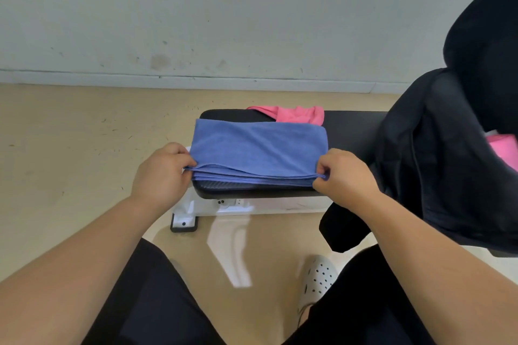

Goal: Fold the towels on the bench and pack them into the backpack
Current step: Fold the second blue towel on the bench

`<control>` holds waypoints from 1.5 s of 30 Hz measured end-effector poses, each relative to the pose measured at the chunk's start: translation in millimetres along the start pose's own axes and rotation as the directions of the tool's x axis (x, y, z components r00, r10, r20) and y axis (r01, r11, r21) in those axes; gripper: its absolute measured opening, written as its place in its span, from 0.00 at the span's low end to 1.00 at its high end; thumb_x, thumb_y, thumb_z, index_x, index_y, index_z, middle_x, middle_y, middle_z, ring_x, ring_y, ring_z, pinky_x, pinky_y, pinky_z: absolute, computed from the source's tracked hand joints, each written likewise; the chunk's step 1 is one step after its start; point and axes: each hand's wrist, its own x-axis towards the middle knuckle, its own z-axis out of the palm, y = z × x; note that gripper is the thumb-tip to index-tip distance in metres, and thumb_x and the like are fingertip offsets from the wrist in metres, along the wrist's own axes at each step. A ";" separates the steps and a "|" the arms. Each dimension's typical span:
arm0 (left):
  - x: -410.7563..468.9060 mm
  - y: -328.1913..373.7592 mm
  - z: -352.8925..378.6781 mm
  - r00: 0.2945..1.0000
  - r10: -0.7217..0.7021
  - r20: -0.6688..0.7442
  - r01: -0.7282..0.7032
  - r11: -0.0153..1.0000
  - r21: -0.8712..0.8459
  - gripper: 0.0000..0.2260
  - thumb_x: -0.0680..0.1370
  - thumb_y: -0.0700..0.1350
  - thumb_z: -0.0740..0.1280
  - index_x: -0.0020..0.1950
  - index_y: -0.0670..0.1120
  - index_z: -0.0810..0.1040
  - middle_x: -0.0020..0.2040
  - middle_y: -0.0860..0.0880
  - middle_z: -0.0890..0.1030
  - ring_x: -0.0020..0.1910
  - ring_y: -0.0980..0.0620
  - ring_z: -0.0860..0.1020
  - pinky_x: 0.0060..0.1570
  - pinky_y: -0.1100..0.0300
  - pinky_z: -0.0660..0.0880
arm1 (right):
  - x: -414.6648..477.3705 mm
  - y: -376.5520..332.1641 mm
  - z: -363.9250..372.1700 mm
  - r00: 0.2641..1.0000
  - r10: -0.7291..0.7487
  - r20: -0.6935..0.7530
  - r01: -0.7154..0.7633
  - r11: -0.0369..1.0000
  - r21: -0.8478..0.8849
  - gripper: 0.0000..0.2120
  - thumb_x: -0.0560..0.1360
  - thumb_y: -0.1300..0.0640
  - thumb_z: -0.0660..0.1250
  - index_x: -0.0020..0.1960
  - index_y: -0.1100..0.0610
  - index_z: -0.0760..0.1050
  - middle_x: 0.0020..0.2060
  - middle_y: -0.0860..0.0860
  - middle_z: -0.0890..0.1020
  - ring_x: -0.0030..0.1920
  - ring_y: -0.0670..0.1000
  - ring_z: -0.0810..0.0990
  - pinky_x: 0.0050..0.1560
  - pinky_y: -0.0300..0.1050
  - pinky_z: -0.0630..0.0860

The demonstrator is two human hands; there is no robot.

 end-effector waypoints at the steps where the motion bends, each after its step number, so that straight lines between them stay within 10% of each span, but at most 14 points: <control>1: -0.2 1.3 0.0 1.000 -0.004 -0.006 0.004 1.000 0.030 0.07 0.72 0.35 0.73 0.48 0.44 0.87 0.50 0.47 0.81 0.45 0.41 0.79 0.39 0.54 0.73 | -0.7 -0.8 2.6 1.000 0.001 0.016 0.000 0.999 -0.035 0.09 0.67 0.57 0.69 0.34 0.50 0.70 0.36 0.46 0.73 0.40 0.48 0.71 0.36 0.46 0.72; 11: 8.7 19.4 -7.0 0.997 -0.043 0.058 0.035 0.991 0.128 0.13 0.73 0.54 0.65 0.43 0.50 0.86 0.52 0.50 0.81 0.51 0.45 0.77 0.46 0.55 0.74 | 8.3 -31.7 -12.7 0.995 0.036 0.090 -0.012 0.969 -0.248 0.13 0.66 0.41 0.64 0.37 0.51 0.73 0.35 0.46 0.76 0.40 0.51 0.74 0.37 0.46 0.75; 15: 30.7 44.6 -1.0 0.991 -0.032 0.130 0.010 0.987 0.161 0.23 0.80 0.59 0.56 0.67 0.49 0.77 0.68 0.47 0.75 0.67 0.44 0.72 0.65 0.47 0.70 | 33.2 -66.6 -7.2 0.989 -0.099 -0.108 0.085 0.988 -0.126 0.22 0.74 0.36 0.57 0.53 0.53 0.78 0.51 0.50 0.78 0.54 0.55 0.74 0.54 0.51 0.73; 18: 42.5 61.1 17.8 0.941 -0.086 0.326 -0.003 0.965 0.264 0.32 0.81 0.63 0.52 0.81 0.50 0.52 0.82 0.47 0.49 0.81 0.45 0.48 0.76 0.40 0.48 | 54.8 -92.0 15.8 0.993 -0.100 0.065 0.109 0.980 -0.165 0.34 0.80 0.34 0.50 0.80 0.52 0.58 0.79 0.54 0.57 0.79 0.58 0.53 0.77 0.59 0.52; 24: 31.1 56.2 49.6 0.896 -0.152 0.417 0.043 0.965 0.260 0.37 0.79 0.69 0.44 0.81 0.51 0.36 0.80 0.49 0.33 0.79 0.45 0.35 0.76 0.38 0.42 | 54.9 -63.3 62.3 0.994 0.002 0.106 0.025 0.968 -0.250 0.41 0.75 0.25 0.38 0.80 0.44 0.34 0.80 0.51 0.37 0.79 0.56 0.33 0.75 0.67 0.33; 36: 0.2 60.0 41.3 0.894 -0.137 0.427 0.034 0.970 0.239 0.40 0.77 0.70 0.45 0.81 0.49 0.37 0.81 0.47 0.35 0.79 0.46 0.35 0.78 0.43 0.45 | 39.3 -53.4 67.5 0.999 -0.003 0.050 0.013 0.976 -0.217 0.44 0.70 0.21 0.39 0.80 0.41 0.35 0.80 0.50 0.34 0.79 0.57 0.32 0.74 0.71 0.35; 41: 7.5 43.3 24.9 0.981 -0.131 0.141 0.143 0.986 -0.080 0.22 0.82 0.55 0.60 0.74 0.47 0.69 0.75 0.45 0.68 0.74 0.42 0.64 0.70 0.48 0.65 | 33.0 -50.8 63.0 0.996 -0.016 0.085 0.035 0.971 -0.236 0.44 0.71 0.21 0.39 0.80 0.42 0.35 0.80 0.51 0.34 0.79 0.57 0.31 0.74 0.70 0.33; 45: 38.1 33.3 18.4 0.902 -0.421 0.096 0.432 0.874 -0.222 0.21 0.80 0.51 0.64 0.71 0.45 0.70 0.66 0.44 0.74 0.65 0.42 0.72 0.63 0.48 0.70 | 39.8 -74.5 56.2 0.997 -0.053 0.054 0.065 0.961 -0.267 0.42 0.76 0.26 0.39 0.81 0.49 0.37 0.80 0.52 0.35 0.79 0.57 0.31 0.74 0.69 0.33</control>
